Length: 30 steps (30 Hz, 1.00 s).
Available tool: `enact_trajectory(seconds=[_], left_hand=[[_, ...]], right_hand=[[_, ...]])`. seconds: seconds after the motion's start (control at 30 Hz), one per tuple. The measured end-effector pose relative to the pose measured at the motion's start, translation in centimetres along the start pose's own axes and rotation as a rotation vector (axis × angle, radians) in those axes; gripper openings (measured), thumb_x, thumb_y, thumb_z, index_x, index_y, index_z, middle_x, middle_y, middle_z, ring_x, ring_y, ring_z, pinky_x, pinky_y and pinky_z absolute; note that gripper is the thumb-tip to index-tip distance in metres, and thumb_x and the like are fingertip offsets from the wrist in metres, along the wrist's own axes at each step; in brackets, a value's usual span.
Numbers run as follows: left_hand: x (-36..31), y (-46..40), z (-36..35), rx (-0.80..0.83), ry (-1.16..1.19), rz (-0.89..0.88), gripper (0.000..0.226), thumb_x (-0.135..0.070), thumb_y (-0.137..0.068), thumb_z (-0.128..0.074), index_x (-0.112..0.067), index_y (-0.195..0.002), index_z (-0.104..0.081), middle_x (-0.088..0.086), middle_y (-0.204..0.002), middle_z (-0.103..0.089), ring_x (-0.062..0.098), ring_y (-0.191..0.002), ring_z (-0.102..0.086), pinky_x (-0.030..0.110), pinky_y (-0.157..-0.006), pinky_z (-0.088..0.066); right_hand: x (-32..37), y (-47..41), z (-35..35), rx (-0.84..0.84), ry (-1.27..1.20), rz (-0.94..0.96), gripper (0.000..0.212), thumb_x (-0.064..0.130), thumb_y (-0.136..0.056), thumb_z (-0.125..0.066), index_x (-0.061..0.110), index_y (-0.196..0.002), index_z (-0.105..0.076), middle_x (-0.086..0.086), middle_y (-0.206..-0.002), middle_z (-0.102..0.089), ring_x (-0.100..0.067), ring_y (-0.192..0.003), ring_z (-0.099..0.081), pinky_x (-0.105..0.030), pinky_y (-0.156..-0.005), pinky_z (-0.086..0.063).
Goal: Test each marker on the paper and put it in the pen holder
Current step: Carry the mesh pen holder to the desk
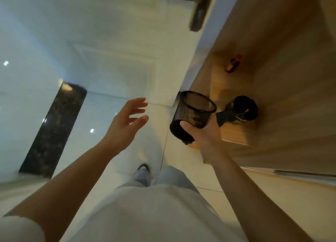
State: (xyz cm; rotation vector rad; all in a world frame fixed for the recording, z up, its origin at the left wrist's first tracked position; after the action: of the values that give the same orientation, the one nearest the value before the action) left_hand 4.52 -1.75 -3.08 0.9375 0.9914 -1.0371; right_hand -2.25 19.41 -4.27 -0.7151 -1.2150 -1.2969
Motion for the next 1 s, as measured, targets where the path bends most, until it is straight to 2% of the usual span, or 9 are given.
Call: enact_trajectory(seconds=[0.07,0.17,0.33,0.43,0.6,0.77,0.87,0.93,1.0], left_hand=[[3.1,2.5,1.5,-0.099,0.004,0.086,0.037,-0.019,-0.09,-0.053,-0.031,-0.123,-0.044,-0.008,-0.123,-0.054,0.008,-0.113,-0.052,0.025,-0.092,-0.043],[6.7,7.1,3.6,-0.28,0.017,0.203,0.038,-0.021,-0.089,-0.054,-0.03,-0.124,-0.043,-0.008,-0.123,-0.053,0.009,-0.111,-0.053,0.024,-0.091,-0.043],[11.6,18.5,3.9,-0.62,0.081,0.396,0.037,-0.025,-0.089,-0.055,-0.037,-0.122,-0.041,-0.016,-0.118,-0.053,-0.003,-0.104,-0.052,0.01,-0.08,-0.039],[14.2,27.0,2.0,-0.855,0.215,0.531,0.039,-0.017,-0.087,-0.057,-0.036,-0.118,-0.045,-0.015,-0.113,-0.056,-0.005,-0.1,-0.054,0.007,-0.074,-0.04],[17.0,41.9,-3.1,-1.195,0.393,0.703,0.038,-0.014,-0.087,-0.056,-0.032,-0.119,-0.046,-0.015,-0.11,-0.057,0.003,-0.1,-0.056,0.009,-0.074,-0.04],[18.1,55.7,-10.0,-1.526,0.562,0.823,0.037,-0.024,-0.088,-0.056,-0.037,-0.12,-0.046,-0.021,-0.111,-0.056,-0.008,-0.099,-0.054,0.007,-0.069,-0.039],[17.8,63.4,-14.4,-1.716,0.644,0.86,0.036,-0.022,-0.088,-0.057,-0.036,-0.119,-0.046,-0.018,-0.111,-0.057,-0.011,-0.095,-0.054,0.004,-0.069,-0.041],[17.6,68.9,-17.2,-1.822,0.687,0.9,0.036,-0.021,-0.088,-0.057,-0.034,-0.12,-0.046,-0.014,-0.111,-0.058,-0.005,-0.099,-0.055,0.012,-0.076,-0.041],[17.5,74.4,-20.0,-1.898,0.746,0.94,0.036,-0.021,-0.089,-0.056,-0.031,-0.122,-0.045,-0.01,-0.114,-0.057,0.006,-0.103,-0.055,0.024,-0.084,-0.042]], right_hand=[[-3.1,0.6,-2.6,0.114,0.039,-0.053,0.067,0.02,-0.066,-0.081,0.02,-0.122,-0.045,0.007,-0.116,-0.057,-0.007,-0.106,-0.053,-0.007,-0.08,-0.04],[-6.1,1.4,-6.5,0.324,0.136,-0.112,0.066,0.027,-0.061,-0.082,0.023,-0.114,-0.044,0.01,-0.109,-0.057,-0.004,-0.099,-0.055,-0.008,-0.072,-0.041],[-8.7,4.1,-13.2,0.711,0.386,-0.055,0.063,0.029,-0.061,-0.084,0.021,-0.109,-0.044,0.018,-0.095,-0.054,0.005,-0.085,-0.053,-0.001,-0.06,-0.041],[-10.5,7.8,-16.1,0.925,0.528,-0.024,0.065,0.03,-0.061,-0.084,0.02,-0.111,-0.043,0.013,-0.096,-0.055,-0.003,-0.086,-0.054,-0.004,-0.061,-0.039],[-13.0,17.0,-20.4,1.213,0.753,0.071,0.069,0.035,-0.06,-0.083,0.021,-0.115,-0.043,0.01,-0.101,-0.055,-0.01,-0.092,-0.054,-0.019,-0.071,-0.04],[-15.4,29.4,-25.2,1.483,0.94,0.258,0.075,0.037,-0.059,-0.082,0.018,-0.12,-0.043,0.012,-0.098,-0.053,-0.008,-0.087,-0.052,-0.008,-0.059,-0.034],[-16.9,37.8,-27.8,1.626,0.998,0.342,0.072,0.038,-0.058,-0.082,0.021,-0.116,-0.043,0.02,-0.091,-0.052,0.004,-0.081,-0.052,-0.008,-0.058,-0.034],[-17.9,43.7,-29.1,1.708,1.032,0.384,0.072,0.038,-0.058,-0.082,0.021,-0.116,-0.044,0.021,-0.092,-0.052,0.003,-0.083,-0.053,-0.012,-0.061,-0.037],[-19.0,49.1,-30.1,1.736,1.062,0.401,0.073,0.037,-0.059,-0.083,0.018,-0.119,-0.044,0.013,-0.098,-0.056,-0.009,-0.09,-0.056,-0.019,-0.067,-0.04]])
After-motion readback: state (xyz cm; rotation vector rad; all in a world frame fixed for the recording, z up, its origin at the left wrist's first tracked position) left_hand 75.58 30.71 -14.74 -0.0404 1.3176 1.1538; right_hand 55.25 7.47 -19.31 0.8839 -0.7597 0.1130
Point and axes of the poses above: each hand's wrist, its own y-axis away from the middle knuckle, its own z-axis out of the back of the hand, x = y × z, the point moved 10 cm from there along -y, towards the middle knuckle
